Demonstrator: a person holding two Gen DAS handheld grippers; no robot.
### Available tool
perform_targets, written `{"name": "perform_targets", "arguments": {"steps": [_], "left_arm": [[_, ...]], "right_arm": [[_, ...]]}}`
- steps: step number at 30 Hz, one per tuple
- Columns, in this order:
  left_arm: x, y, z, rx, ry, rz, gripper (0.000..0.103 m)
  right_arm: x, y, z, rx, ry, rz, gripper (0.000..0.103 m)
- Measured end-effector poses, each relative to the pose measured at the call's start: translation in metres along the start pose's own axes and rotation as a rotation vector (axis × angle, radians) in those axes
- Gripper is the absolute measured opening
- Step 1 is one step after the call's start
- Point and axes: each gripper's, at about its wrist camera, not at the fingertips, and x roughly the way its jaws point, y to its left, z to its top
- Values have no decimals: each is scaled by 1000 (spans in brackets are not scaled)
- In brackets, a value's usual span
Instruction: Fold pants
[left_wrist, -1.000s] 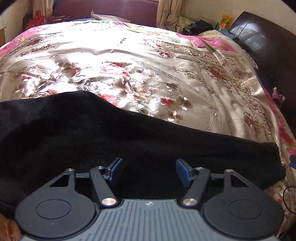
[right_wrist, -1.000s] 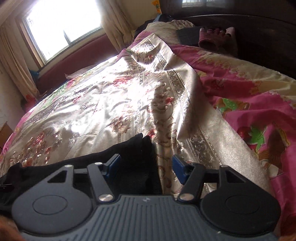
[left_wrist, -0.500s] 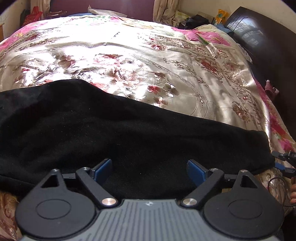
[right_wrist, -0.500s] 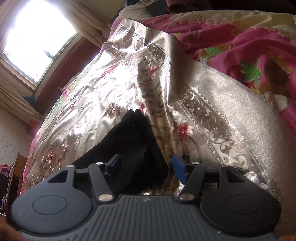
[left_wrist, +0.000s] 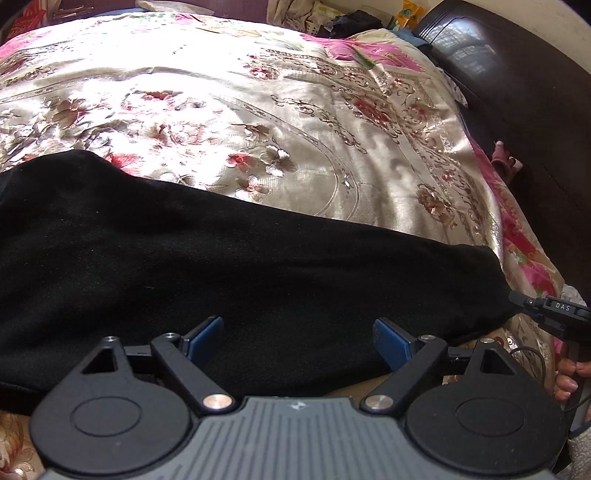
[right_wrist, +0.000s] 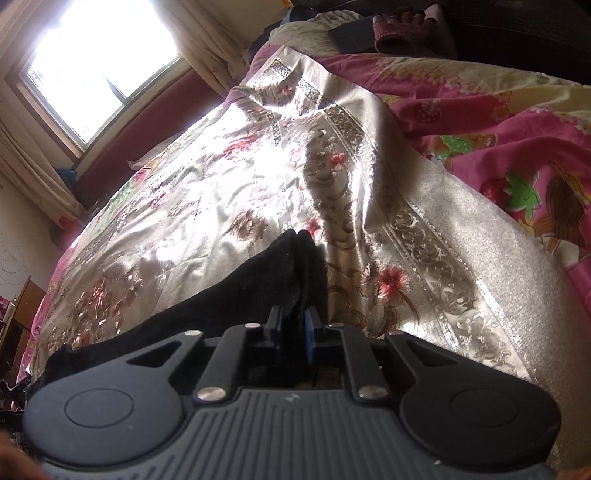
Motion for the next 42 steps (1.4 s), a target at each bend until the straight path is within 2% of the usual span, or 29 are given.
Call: {"name": "perform_targets", "arguments": {"steps": [2,3,5,7,9,12,15,19,21,25,30,33,35,40,42], "left_arm": [[1,-8,3,10,-5,-18,101],[1,-12,4,16,-6,-29,101],[3,-19,6,26,-3,-41,101],[9,-28,8,34,9,-55,101],[16,-38,12,38,29,-91,101],[31,-54,19,33,61,-172,101],[50,-73,29,16,102,-278,100],[78,-93,44,-86,164,-465,99],[87,-98,48,-132,176,-516,99],[96,-101,55,-197,167,-570,98],[100,-90,56,-223,174,-580,96],[101,-82,53,-223,178,-580,88],[102,-76,51,-237,168,-561,81],[104,-65,47,-236,184,-525,79],[102,-62,47,-216,180,-488,74]], "right_arm": [[4,-3,0,22,10,-23,23],[6,-5,-1,37,15,-26,36],[12,-10,-6,60,22,-26,47],[14,-7,-10,28,12,-45,44],[12,-2,-13,-19,-22,-63,24],[0,6,-13,-47,-76,-1,16],[-7,21,-12,-99,-102,41,11],[-11,50,-9,-186,-105,112,11],[-10,68,-9,-243,-97,148,11],[-2,93,-14,-317,-62,201,11],[11,117,-26,-398,-5,266,11],[17,131,-33,-441,26,291,11],[21,140,-37,-465,44,301,11],[24,159,-49,-533,81,349,11],[26,166,-53,-558,101,372,12]]}}
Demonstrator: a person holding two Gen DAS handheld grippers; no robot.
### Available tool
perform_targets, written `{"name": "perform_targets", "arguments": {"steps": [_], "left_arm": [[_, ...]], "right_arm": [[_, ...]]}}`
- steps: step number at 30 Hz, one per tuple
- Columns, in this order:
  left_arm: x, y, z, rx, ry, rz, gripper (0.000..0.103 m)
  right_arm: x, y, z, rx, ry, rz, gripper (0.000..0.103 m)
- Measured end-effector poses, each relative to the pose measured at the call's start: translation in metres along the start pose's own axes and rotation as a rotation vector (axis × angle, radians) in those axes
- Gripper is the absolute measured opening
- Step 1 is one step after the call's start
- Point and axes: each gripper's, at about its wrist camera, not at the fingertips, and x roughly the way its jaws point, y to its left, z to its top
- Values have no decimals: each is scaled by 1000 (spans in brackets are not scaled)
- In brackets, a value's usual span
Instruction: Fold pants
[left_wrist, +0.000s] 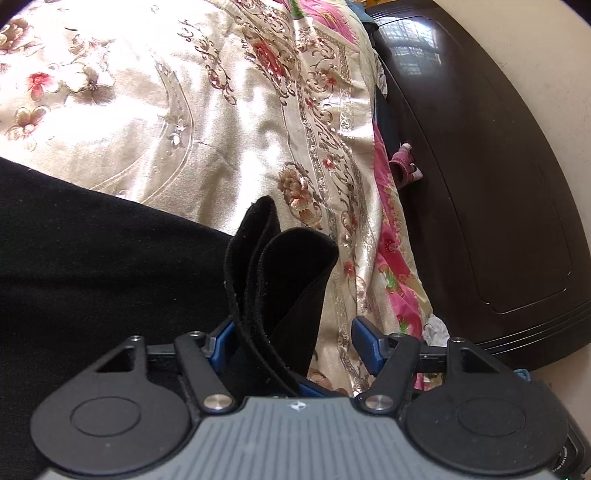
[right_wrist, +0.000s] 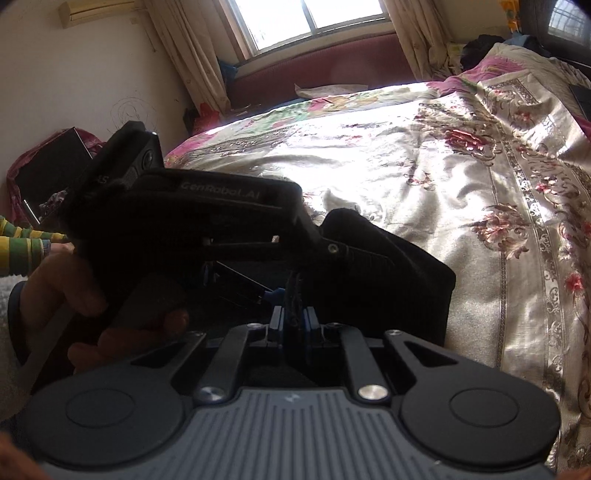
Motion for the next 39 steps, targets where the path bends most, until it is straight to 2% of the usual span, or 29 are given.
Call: {"name": "perform_targets", "arguments": {"steps": [1,2,3,4,7,9,16,20,27,31,32,36,37,39], "left_arm": [[-2,2,0,4,-3,17,63],[-4,4,0,4,-6,38,41],[-6,8,0,3,-7,59,25],[-9,12,1,-4,-8,76,21],[-22,19,-1,0,-38,116,21],[-31,21,-1,13,-53,141,21],[-68,26,5,46,-100,258,21],[-86,29,9,67,-112,306,21],[-127,44,14,64,-142,276,21],[-156,72,15,34,-164,251,21],[-160,79,15,26,-171,238,21],[-171,129,7,-80,-207,99,22],[-171,139,4,-102,-207,73,27],[-168,155,-1,-136,-206,49,44]], "right_arm": [[3,3,0,-11,9,12,12],[5,6,0,-23,19,20,13],[5,7,0,-25,25,24,17],[5,7,0,-19,32,34,19],[0,7,4,14,26,90,31],[-7,8,7,8,5,87,47],[7,-4,21,58,0,-16,50],[23,-5,23,87,28,-54,51],[42,22,25,57,65,-41,51],[54,36,29,46,67,-33,51],[60,38,29,55,68,-25,51],[82,39,26,84,92,-1,49],[89,39,24,94,104,9,48],[101,40,21,106,134,23,42]]}}
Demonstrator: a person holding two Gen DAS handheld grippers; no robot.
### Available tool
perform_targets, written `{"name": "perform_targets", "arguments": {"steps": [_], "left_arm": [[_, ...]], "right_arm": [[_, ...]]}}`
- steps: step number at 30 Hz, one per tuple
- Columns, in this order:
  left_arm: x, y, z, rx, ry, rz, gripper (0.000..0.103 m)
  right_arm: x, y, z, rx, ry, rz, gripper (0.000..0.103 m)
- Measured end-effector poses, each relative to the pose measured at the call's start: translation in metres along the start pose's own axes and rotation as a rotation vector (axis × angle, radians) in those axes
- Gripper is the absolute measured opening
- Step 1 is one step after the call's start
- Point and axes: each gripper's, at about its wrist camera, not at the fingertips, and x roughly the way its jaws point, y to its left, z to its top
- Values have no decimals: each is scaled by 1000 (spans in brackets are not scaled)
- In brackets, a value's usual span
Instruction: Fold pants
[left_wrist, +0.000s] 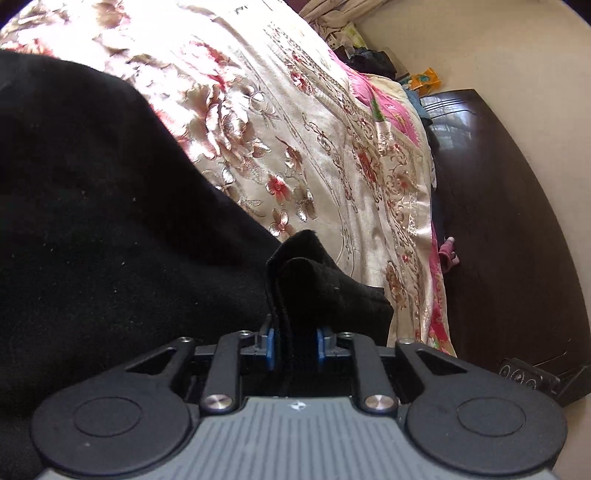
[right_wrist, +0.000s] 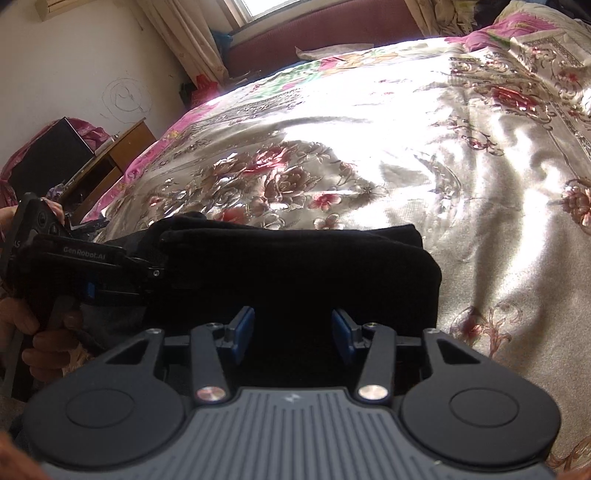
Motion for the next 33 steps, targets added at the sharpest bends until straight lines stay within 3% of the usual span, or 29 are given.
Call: {"name": "perform_targets", "arguments": {"steps": [2,9,10,12,13,24,33], "left_arm": [[3,7,-3,1,-5,15,58],[22,9,-6,30,0,59,59],[24,5,-7,42,-2,77,58],[28,-3,-7,77,-4,134,41],[30,-7,-7,102,0,182,21],[-16,-41,11,226,-79,337,22],[-84,-25,31,255,-143,427,22]], "right_arm": [[9,3,-3,-10,28,-1,41],[14,11,-10,-62,55,7,40],[13,9,-9,-57,56,9,40],[13,7,-8,-43,54,10,40],[13,7,-8,-39,51,9,40],[-3,15,5,-37,-2,-12,44],[18,39,12,-48,6,13,51]]}}
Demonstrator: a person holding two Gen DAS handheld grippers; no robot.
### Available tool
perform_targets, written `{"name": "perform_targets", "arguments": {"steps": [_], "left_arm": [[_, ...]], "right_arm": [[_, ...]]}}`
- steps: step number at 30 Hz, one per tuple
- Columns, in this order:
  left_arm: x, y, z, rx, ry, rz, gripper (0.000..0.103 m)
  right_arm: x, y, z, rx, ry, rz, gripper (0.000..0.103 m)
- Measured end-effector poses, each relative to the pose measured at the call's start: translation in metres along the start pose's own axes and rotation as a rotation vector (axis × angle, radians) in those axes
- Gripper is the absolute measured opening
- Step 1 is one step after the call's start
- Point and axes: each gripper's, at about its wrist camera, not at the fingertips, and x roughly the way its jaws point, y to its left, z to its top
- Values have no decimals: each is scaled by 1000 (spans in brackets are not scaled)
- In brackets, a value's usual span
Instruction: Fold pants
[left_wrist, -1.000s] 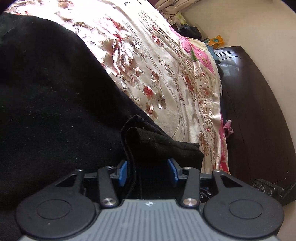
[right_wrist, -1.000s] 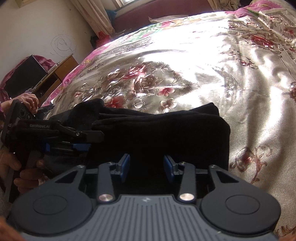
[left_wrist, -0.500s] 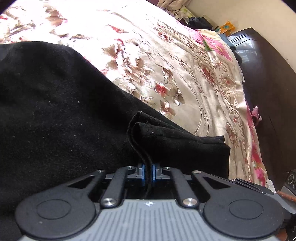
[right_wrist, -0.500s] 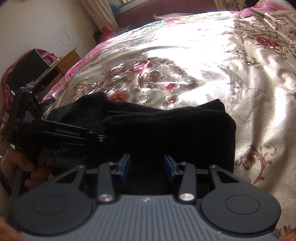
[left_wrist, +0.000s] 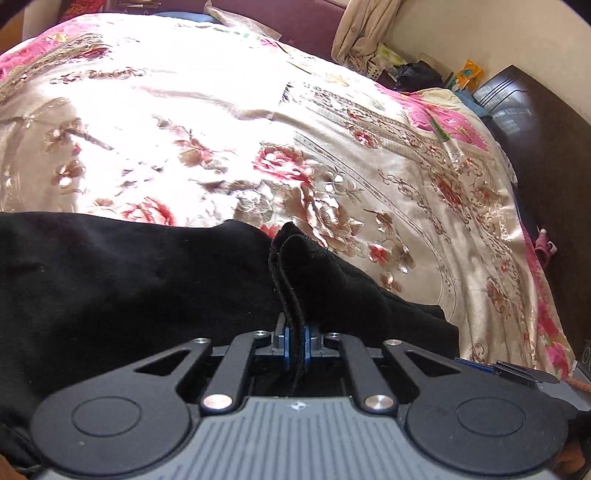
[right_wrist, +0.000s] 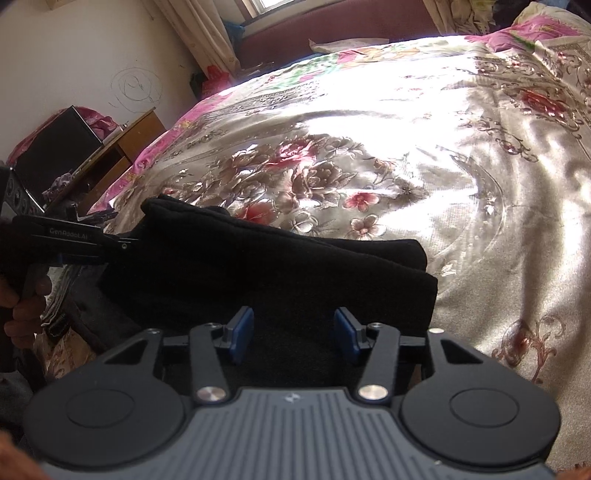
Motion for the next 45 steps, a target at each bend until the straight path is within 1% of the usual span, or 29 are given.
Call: {"name": "perform_targets", "arguments": {"steps": [5,12,15,17,20,24,26,29,33,36,38,39,42,43,44,45], "left_arm": [[-27,38,3,-33,-16,43,22],[-68,90,13,-85,-96,142,22],[-84,112,17,-113,-121,171,22],[-93,127,19,-133,-134,184,22],[-103,142,18,-126,-155,240,22],[-114,173,15,-190,-173,262,22],[-117,183,13,-203,-178,282,22],[-115,198,8,-233,-181,281,23],[-98,208,1,-229,-169,326,23],[-77,220,-9,-258,-131,345,25],[-64,227,-16,-273,-86,356,30],[-62,227,-18,-273,-82,364,32],[-68,222,-20,-259,-93,373,33],[-71,220,-19,-253,-92,382,35],[-77,216,-18,-247,-96,402,40],[-83,213,-17,-237,-108,411,43]], "right_arm": [[13,24,-4,-52,25,20,53],[25,51,0,-86,38,48,54],[29,61,3,-103,38,46,58],[32,68,5,-113,42,51,58],[36,76,6,-127,49,53,58],[41,83,5,-144,61,54,58],[44,86,4,-152,68,53,58],[47,89,2,-161,77,53,58],[49,90,3,-161,86,44,58],[51,91,5,-162,90,37,58],[51,90,3,-164,95,30,58],[51,89,3,-164,97,27,59],[50,85,-2,-162,108,22,61],[49,84,-3,-161,109,22,62],[48,83,-4,-157,109,21,62],[47,83,-5,-154,108,20,63]]}}
